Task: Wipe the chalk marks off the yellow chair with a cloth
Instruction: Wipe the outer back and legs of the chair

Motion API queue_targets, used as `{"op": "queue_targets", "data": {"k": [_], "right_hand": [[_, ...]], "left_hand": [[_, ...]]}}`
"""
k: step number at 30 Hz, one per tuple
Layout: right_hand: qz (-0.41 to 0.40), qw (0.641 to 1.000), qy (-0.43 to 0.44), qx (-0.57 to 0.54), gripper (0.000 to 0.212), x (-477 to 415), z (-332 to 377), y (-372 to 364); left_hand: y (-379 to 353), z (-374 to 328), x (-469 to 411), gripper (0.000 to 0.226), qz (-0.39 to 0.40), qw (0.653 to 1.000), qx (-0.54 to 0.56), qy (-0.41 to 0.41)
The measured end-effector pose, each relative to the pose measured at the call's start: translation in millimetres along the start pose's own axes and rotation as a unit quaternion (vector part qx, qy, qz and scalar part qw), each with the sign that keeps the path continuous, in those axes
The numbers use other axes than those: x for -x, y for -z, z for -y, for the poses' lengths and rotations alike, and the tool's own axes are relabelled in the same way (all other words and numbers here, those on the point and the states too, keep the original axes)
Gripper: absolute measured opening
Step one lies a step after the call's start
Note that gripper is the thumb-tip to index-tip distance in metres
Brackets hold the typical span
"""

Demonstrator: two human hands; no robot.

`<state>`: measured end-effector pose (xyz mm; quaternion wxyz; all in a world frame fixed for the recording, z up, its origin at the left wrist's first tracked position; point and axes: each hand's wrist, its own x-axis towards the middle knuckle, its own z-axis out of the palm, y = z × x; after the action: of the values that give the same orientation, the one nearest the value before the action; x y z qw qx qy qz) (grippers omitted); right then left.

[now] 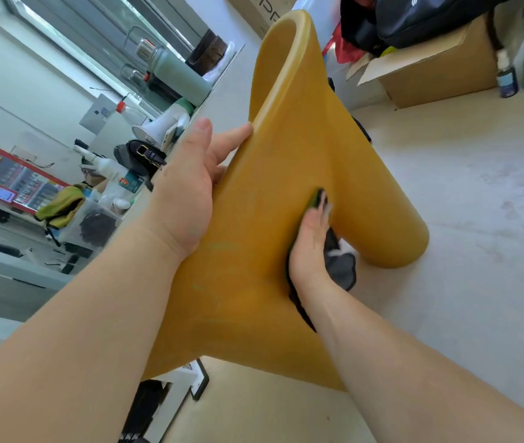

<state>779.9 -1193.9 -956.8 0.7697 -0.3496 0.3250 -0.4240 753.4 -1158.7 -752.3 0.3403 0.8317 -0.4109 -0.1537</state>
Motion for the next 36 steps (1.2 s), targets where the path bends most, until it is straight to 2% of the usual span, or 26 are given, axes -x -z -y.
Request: {"op": "queue_targets", "data": {"k": [2, 4, 6, 10, 12, 14, 16, 19, 21, 24, 27, 29, 32, 33, 36], "right_hand": [[0.044, 0.998, -0.049, 0.008, 0.059, 27.4, -19.0, 0.6], [0.062, 0.994, -0.056, 0.068, 0.068, 55.3, -23.2, -5.3], [0.079, 0.989, -0.007, 0.123, 0.073, 80.9, -17.5, -13.2], [0.123, 0.973, 0.113, 0.16, 0.061, 97.7, -0.1, -20.1], [0.092, 0.965, 0.188, 0.16, 0.061, 69.8, 10.4, -19.5], [0.051, 0.963, 0.227, 0.134, 0.064, 31.8, 23.4, -15.9], [0.022, 0.97, 0.214, 0.114, 0.068, 5.9, 23.3, -10.9], [0.022, 0.994, 0.079, 0.078, 0.076, 11.9, 3.1, -5.2], [0.054, 0.989, 0.016, 0.136, 0.081, 45.6, -13.0, -5.5], [0.137, 0.96, 0.053, 0.239, 0.073, 103.8, -22.7, -8.1], [0.194, 0.949, 0.143, 0.205, 0.069, 123.3, 9.8, -16.8], [0.17, 0.95, 0.188, 0.185, 0.067, 102.8, 42.2, -25.8], [0.074, 0.96, 0.23, 0.14, 0.088, 53.4, 75.9, -29.9], [0.057, 0.96, 0.241, 0.128, 0.089, 42.3, 79.0, -27.9], [0.05, 0.962, 0.222, 0.154, 0.074, 50.4, 60.9, -29.9]], "left_hand": [[1.8, -1.3, -0.4, 0.064, -0.024, 0.999, 0.021, 0.0], [3.5, 0.9, -1.2, 0.064, -0.046, 0.999, 0.0, -0.018], [8.1, 6.3, -0.1, 0.063, -0.053, 0.995, -0.057, -0.061], [34.5, 28.7, 25.3, 0.053, -0.03, 0.974, -0.188, -0.126], [46.7, 43.2, 46.8, 0.046, -0.026, 0.957, -0.253, -0.136], [53.5, 52.9, 61.7, 0.045, -0.027, 0.963, -0.243, -0.11], [53.3, 56.1, 67.2, 0.045, -0.027, 0.973, -0.212, -0.09], [47.0, 53.4, 66.6, 0.049, -0.031, 0.978, -0.184, -0.096], [43.8, 54.4, 67.1, 0.051, -0.024, 0.98, -0.17, -0.101], [45.9, 59.6, 66.7, 0.055, -0.006, 0.984, -0.15, -0.099], [51.2, 61.4, 66.9, 0.058, -0.005, 0.98, -0.173, -0.101], [52.6, 62.3, 67.5, 0.06, 0.012, 0.983, -0.162, -0.088], [52.4, 62.3, 63.9, 0.061, 0.006, 0.988, -0.139, -0.064], [52.9, 61.3, 62.0, 0.062, -0.008, 0.989, -0.138, -0.048], [52.0, 58.7, 64.4, 0.062, -0.002, 0.988, -0.145, -0.057]]}}
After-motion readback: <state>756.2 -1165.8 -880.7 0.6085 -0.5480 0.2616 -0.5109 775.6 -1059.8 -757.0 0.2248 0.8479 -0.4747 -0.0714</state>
